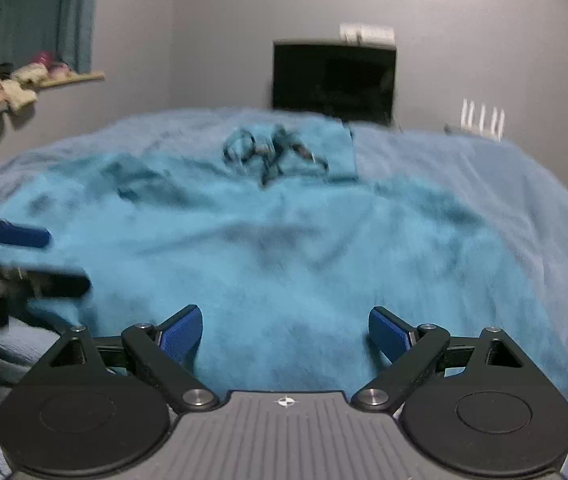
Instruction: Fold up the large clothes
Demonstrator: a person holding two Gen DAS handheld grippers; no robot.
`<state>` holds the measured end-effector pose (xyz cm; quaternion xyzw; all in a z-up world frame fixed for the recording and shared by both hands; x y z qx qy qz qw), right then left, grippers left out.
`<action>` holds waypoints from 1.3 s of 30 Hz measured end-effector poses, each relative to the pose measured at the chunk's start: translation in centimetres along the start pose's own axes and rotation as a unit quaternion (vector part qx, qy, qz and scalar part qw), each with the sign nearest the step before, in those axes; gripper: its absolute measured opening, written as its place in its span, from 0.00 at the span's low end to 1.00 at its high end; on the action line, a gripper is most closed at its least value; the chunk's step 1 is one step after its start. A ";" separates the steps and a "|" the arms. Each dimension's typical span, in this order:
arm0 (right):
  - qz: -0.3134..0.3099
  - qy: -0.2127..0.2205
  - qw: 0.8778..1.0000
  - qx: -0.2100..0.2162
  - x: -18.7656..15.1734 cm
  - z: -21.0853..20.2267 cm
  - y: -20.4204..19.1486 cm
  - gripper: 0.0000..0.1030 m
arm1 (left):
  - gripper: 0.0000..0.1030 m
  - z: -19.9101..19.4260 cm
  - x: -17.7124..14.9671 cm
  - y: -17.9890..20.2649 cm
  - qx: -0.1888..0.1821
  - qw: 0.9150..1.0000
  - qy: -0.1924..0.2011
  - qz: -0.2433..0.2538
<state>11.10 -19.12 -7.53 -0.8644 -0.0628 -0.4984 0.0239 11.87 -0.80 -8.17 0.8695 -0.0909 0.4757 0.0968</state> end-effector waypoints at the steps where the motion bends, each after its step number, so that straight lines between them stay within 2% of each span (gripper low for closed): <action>1: 0.005 -0.009 1.000 0.003 -0.3 0.3 0.2 0.89 | 1.00 0.5 0.0 -0.4 0.008 1.000 -0.009 -0.008; 3: 0.006 -0.024 1.000 0.004 -0.7 0.9 0.4 0.89 | 1.00 1.7 -0.3 -1.0 0.029 0.999 -0.036 -0.021; 5: -0.002 -0.035 0.999 0.003 -1.2 1.2 0.2 0.90 | 1.00 2.5 -0.8 -1.4 0.024 0.997 -0.062 -0.030; 8: -0.013 -0.048 0.999 -0.002 -1.6 1.7 -0.2 0.90 | 1.00 2.7 -1.0 -1.4 0.023 0.997 -0.068 -0.026; 11: -0.004 -0.042 0.999 0.005 -1.6 1.1 0.0 0.90 | 1.00 2.5 -1.0 -1.6 0.019 0.997 -0.066 -0.037; 15: 0.054 -0.018 0.998 0.012 -1.4 -1.5 1.9 0.93 | 1.00 0.8 -0.6 -2.4 0.021 0.997 -0.049 -0.062; 18: 0.136 -0.016 0.990 0.012 -1.6 -3.2 4.4 0.95 | 1.00 -1.1 0.1 -3.8 0.035 0.994 -0.045 -0.094; 20: 0.205 -0.021 0.978 0.024 -2.0 -4.2 6.2 0.96 | 1.00 -2.5 1.0 -5.8 0.054 0.989 -0.042 -0.131; 22: 0.262 -0.033 0.964 0.029 -2.6 -4.8 7.9 0.96 | 1.00 -3.6 1.5 -8.7 0.061 0.979 -0.052 -0.188; 25: 0.335 -0.054 0.940 0.024 -4.0 -5.3 10.0 0.95 | 1.00 -4.5 0.8 -13.6 0.056 0.950 -0.091 -0.294; 29: 0.406 -0.068 0.911 0.025 -5.6 -4.9 11.9 0.95 | 1.00 -4.2 -1.2 -17.7 0.077 0.922 -0.128 -0.357; 31: 0.429 -0.065 0.900 0.033 -6.3 -4.6 12.5 0.94 | 1.00 -3.2 -2.2 -18.8 0.062 0.908 -0.136 -0.392; 33: 0.441 -0.062 0.895 0.038 -6.8 -4.1 12.9 0.92 | 1.00 -2.6 -2.6 -19.2 0.066 0.904 -0.136 -0.399; 39: 0.491 -0.030 0.869 0.054 -7.8 -2.7 14.5 0.91 | 1.00 -1.1 -2.8 -19.8 0.062 0.914 -0.097 -0.390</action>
Point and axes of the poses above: each gripper's, at about its wrist camera, not at the fingertips, and z roughly the way its jaws point, y to its right, x to its top, the point moved 2 cm from there along z, roughly the way its jaws point, and after that the axes turned 1 degree about -z, right-handed, at the moved point
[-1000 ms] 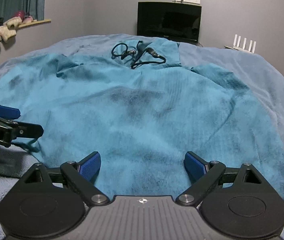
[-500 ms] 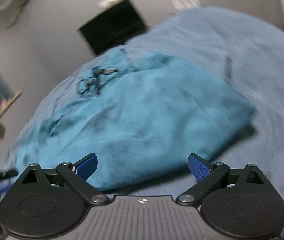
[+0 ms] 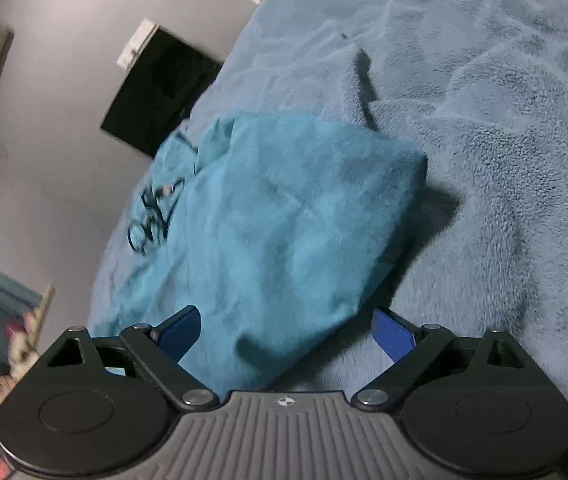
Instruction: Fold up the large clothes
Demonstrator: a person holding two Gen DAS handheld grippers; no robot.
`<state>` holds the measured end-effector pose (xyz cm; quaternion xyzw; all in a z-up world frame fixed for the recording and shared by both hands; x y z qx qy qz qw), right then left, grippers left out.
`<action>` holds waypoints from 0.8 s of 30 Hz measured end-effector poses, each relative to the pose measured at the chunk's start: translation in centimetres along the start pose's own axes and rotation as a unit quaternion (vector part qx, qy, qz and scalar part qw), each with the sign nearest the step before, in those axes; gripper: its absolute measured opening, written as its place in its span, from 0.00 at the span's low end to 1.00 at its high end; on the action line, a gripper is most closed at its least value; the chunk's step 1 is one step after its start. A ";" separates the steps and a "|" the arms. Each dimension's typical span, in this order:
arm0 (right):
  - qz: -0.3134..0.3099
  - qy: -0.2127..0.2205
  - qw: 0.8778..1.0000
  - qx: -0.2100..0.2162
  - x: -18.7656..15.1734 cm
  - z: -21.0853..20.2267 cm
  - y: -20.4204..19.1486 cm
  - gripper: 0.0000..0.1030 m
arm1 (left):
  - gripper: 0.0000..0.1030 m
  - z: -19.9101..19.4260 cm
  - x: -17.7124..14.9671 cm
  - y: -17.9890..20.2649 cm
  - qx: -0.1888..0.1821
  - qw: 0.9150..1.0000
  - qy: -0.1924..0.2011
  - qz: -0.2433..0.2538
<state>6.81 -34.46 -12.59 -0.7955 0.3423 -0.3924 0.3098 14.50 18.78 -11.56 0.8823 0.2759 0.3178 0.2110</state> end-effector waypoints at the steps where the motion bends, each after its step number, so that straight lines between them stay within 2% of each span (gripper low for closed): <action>1: 0.011 0.007 1.000 0.004 0.3 0.2 0.4 0.91 | 1.00 0.3 0.2 0.1 -0.001 1.000 0.003 -0.002; 4: 0.034 0.017 0.999 0.004 1.0 0.9 1.4 0.90 | 0.97 1.3 0.5 -0.6 -0.007 1.000 0.002 -0.018; 5: 0.038 0.017 0.999 0.003 1.1 1.2 1.6 0.87 | 0.90 1.2 0.5 -0.8 -0.008 1.000 0.003 -0.021; 6: 0.038 0.021 0.999 0.004 1.2 1.2 1.5 0.84 | 0.80 0.9 0.4 -0.9 -0.012 1.000 0.007 -0.025; 10: 0.019 0.053 0.997 0.044 1.7 0.6 0.5 0.84 | 0.68 -1.0 0.9 -1.6 -0.065 0.994 0.049 -0.071; 12: 0.018 0.051 0.998 0.041 2.0 1.3 0.4 0.85 | 0.67 -1.4 1.1 -1.8 -0.087 0.990 0.065 -0.086; 13: 0.021 0.044 0.998 0.035 2.1 1.9 0.5 0.85 | 0.67 -1.3 1.1 -1.8 -0.089 0.990 0.067 -0.085; 16: 0.007 -0.003 1.000 0.011 2.2 4.1 0.9 0.86 | 0.67 0.2 1.0 -1.5 -0.054 0.996 0.033 -0.055; 19: -0.005 0.011 1.000 0.023 2.4 4.4 0.2 0.84 | 0.67 1.6 0.9 -1.8 -0.046 0.997 0.015 -0.062; 20: -0.009 0.023 0.999 0.029 2.5 4.1 -0.1 0.79 | 0.65 1.7 1.0 -1.7 -0.050 0.997 0.020 -0.060; 21: -0.018 0.032 0.999 0.032 2.5 3.8 -0.5 0.70 | 0.50 1.5 1.1 -1.4 -0.053 0.997 0.024 -0.054; 22: -0.032 0.043 0.998 0.034 2.5 3.4 -1.1 0.61 | 0.40 1.2 1.1 -1.0 -0.054 0.997 0.032 -0.044; 23: -0.043 0.051 0.997 0.036 2.4 3.1 -1.4 0.40 | 0.25 0.9 1.1 -0.7 -0.049 0.998 0.036 -0.033; 24: -0.054 0.055 0.996 0.045 2.5 2.8 -1.8 0.24 | 0.17 0.5 1.1 -0.4 -0.044 0.998 0.041 -0.025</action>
Point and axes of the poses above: each gripper's, at about its wrist camera, not at the fingertips, and z roughly the way its jaws point, y to its right, x to its top, the point moved 2 cm from there along z, roughly the way its jaws point, and after that the axes turned 1 degree about -z, right-handed, at the moved point
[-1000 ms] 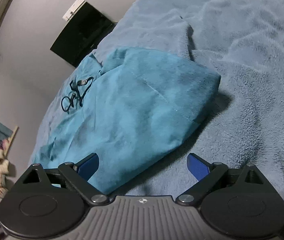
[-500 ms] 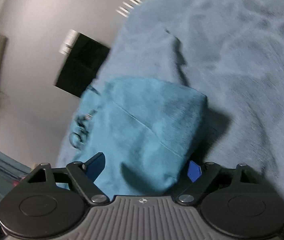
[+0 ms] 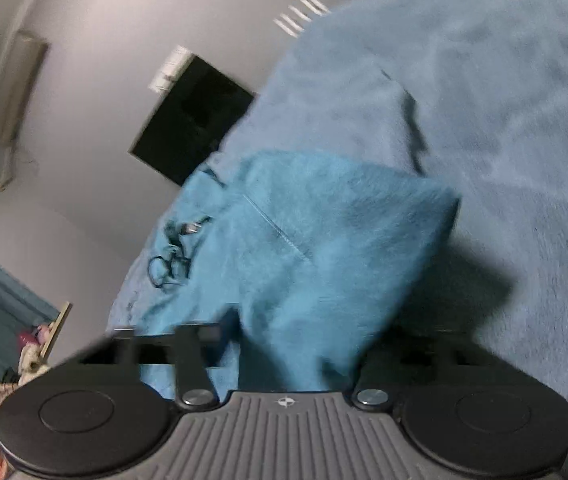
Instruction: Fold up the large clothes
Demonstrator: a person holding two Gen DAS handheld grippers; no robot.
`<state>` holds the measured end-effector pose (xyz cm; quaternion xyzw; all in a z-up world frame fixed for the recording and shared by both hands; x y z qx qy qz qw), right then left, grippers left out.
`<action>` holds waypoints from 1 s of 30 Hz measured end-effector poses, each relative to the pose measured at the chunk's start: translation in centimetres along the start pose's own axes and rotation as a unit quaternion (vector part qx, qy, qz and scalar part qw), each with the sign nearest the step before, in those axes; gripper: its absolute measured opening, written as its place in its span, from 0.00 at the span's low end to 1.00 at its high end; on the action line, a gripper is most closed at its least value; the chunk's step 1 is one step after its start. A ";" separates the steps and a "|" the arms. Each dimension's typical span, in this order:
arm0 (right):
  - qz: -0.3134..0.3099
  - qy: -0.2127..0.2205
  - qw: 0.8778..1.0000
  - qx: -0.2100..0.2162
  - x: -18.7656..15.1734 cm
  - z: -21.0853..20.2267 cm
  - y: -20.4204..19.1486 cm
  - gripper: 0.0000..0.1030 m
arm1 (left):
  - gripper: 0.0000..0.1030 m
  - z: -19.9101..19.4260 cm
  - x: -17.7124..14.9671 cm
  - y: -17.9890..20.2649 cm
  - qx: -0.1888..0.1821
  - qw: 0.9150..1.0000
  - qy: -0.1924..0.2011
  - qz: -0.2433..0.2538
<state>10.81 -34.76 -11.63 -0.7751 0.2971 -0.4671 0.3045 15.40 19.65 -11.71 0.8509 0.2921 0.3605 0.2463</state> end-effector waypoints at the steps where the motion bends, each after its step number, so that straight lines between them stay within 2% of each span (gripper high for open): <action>1: -0.006 0.001 1.000 0.008 0.3 -0.1 -0.4 0.22 | 0.15 -0.5 0.0 0.3 -0.002 1.000 0.007 0.003; 3: -0.003 0.005 1.000 0.016 0.8 -0.8 -1.2 0.17 | 0.10 -1.8 -0.1 0.9 -0.014 1.000 0.017 0.002; 7: -0.016 0.016 1.000 0.021 2.1 -3.5 -2.4 0.14 | 0.09 -5.0 0.0 2.5 -0.037 0.999 0.023 0.019; 12: 0.000 0.017 1.000 0.022 3.4 -8.5 -1.9 0.13 | 0.09 -8.4 -0.7 3.7 -0.038 0.999 0.001 0.035; 19: 0.002 -0.008 1.000 0.018 2.6 -16.9 -1.5 0.13 | 0.09 -14.3 -3.3 3.6 -0.043 0.996 -0.032 0.067; 20: -0.001 -0.012 1.000 0.012 2.5 -18.0 -1.4 0.15 | 0.10 -14.6 -3.8 3.5 -0.035 0.996 -0.041 0.073; 22: -0.009 -0.029 0.999 -0.014 2.6 -18.2 -0.7 0.27 | 0.14 -15.0 -4.4 3.0 -0.015 0.996 -0.055 0.066; 23: -0.006 -0.035 0.999 -0.031 2.3 -18.1 -0.3 0.41 | 0.24 -15.3 -4.5 2.7 -0.002 0.997 -0.051 0.054; 24: 0.003 -0.042 0.997 -0.058 2.3 -18.1 0.2 0.50 | 0.31 -15.7 -4.3 2.5 0.009 0.998 -0.043 0.043; 25: 0.014 -0.042 0.996 -0.077 2.5 -18.2 0.6 0.50 | 0.33 -16.1 -4.2 2.4 0.016 0.999 -0.035 0.035; 27: 0.026 -0.033 0.995 -0.088 2.9 -18.6 0.9 0.57 | 0.35 -17.1 -3.9 2.3 0.025 0.999 -0.018 0.022; 30: 0.007 -0.017 0.993 -0.117 3.4 -19.3 0.5 0.63 | 0.36 -18.4 -3.9 2.4 0.028 0.999 -0.009 0.024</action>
Point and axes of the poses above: each gripper's, at about its wrist camera, not at the fingertips, and z roughly the way its jaws point, y to its right, x to its top, the point moved 2 cm from there along z, roughly the way its jaws point, and after that the axes turned 1 degree about -z, right-handed, at the moved point
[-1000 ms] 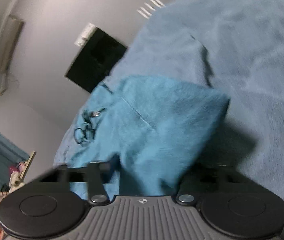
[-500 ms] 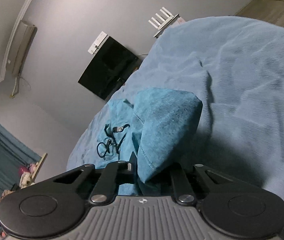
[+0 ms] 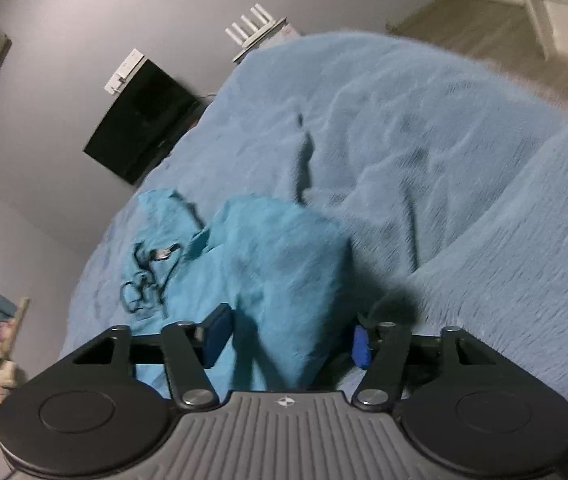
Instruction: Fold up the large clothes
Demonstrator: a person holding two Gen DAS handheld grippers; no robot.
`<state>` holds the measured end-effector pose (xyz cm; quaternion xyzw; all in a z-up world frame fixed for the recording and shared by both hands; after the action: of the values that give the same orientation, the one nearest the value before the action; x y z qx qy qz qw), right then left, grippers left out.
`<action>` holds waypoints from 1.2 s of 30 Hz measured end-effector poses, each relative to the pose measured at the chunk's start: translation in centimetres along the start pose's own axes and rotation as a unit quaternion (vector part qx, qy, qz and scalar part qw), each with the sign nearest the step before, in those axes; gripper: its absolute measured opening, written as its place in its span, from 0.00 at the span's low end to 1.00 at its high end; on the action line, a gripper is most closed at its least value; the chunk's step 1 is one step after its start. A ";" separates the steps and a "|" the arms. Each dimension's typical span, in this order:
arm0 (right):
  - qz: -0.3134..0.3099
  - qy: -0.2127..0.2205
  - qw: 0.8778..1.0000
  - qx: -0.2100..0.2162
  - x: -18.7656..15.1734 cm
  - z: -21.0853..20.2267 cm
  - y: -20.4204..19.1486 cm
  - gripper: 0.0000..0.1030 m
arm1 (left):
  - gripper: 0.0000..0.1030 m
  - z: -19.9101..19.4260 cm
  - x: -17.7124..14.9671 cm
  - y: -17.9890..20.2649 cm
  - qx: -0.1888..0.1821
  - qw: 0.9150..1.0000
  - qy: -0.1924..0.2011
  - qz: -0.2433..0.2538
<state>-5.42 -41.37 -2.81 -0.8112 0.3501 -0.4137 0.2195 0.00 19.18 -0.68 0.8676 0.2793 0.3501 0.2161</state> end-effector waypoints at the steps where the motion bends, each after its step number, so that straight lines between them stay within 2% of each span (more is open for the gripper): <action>1: -0.006 0.007 1.000 -0.006 0.1 -0.4 0.1 0.64 | 0.37 -0.3 0.1 0.0 -0.001 1.000 0.006 0.000; 4: -0.033 0.060 0.997 -0.028 0.9 -1.8 -0.1 0.72 | 0.38 -1.5 1.1 -0.6 0.000 1.000 0.030 -0.009; 5: -0.048 0.078 0.995 -0.033 1.3 -2.4 -0.2 0.76 | 0.46 -2.0 1.5 -0.6 0.004 0.999 0.046 -0.007; 6: -0.064 0.093 0.993 -0.035 1.8 -2.9 -0.6 0.78 | 0.59 -2.5 1.9 -0.4 0.004 0.998 0.063 0.003; 8: -0.087 0.105 0.990 -0.028 2.3 -2.7 -1.3 0.78 | 0.64 -2.4 2.4 1.0 0.002 0.997 0.077 0.031; 10: -0.121 0.103 0.987 -0.010 2.3 -2.6 -2.7 0.78 | 0.64 -1.7 2.2 3.1 -0.001 0.995 0.067 0.080; 12: -0.168 0.092 0.981 0.004 1.6 -2.3 -4.7 0.78 | 0.64 -0.2 1.4 5.5 -0.008 0.990 0.042 0.133; 15: -0.240 0.054 0.969 0.031 -0.2 -1.1 -7.4 0.78 | 0.64 2.5 0.0 8.3 -0.016 0.984 -0.001 0.179; 17: -0.290 0.014 0.955 0.057 -1.7 -0.1 -8.9 0.82 | 0.64 4.3 -1.0 9.7 -0.012 0.977 -0.029 0.209; 19: -0.346 -0.027 0.935 0.073 -3.4 0.8 -10.2 0.84 | 0.66 5.9 -2.3 11.1 -0.006 0.967 -0.051 0.248; 23: -0.428 -0.074 0.900 0.045 -6.3 2.9 -12.2 0.85 | 0.66 9.2 -4.6 13.6 -0.001 0.943 -0.082 0.322; 25: -0.444 -0.085 0.891 0.031 -6.9 4.4 -12.7 0.87 | 0.67 11.1 -5.0 14.4 0.006 0.936 -0.090 0.340; 28: -0.448 -0.086 0.890 0.017 -6.7 6.2 -13.7 0.88 | 0.67 14.0 -4.9 15.9 0.012 0.934 -0.100 0.342; 31: -0.439 -0.087 0.894 0.022 -6.0 7.8 -14.6 0.88 | 0.67 16.5 -4.5 17.6 0.008 0.936 -0.101 0.338; 34: -0.425 -0.093 0.900 0.036 -5.5 11.1 -15.8 0.88 | 0.68 18.5 -4.2 18.4 0.004 0.938 -0.104 0.330; 36: -0.424 -0.106 0.899 0.026 -5.3 14.1 -16.4 0.88 | 0.73 19.6 -4.1 17.9 0.009 0.939 -0.107 0.328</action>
<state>10.39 -25.64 -2.91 -0.9161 -0.0627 -0.3880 0.0800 17.84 -0.38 -5.39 0.9453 -0.0424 0.3040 0.1107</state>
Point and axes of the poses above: each gripper's, at about its wrist camera, not at the fingertips, and z roughly the way its jaws point, y to its right, x to its top, the point moved 2 cm from there along z, roughly the way its jaws point, and after that the axes turned 1 degree about -z, right-handed, at the moved point
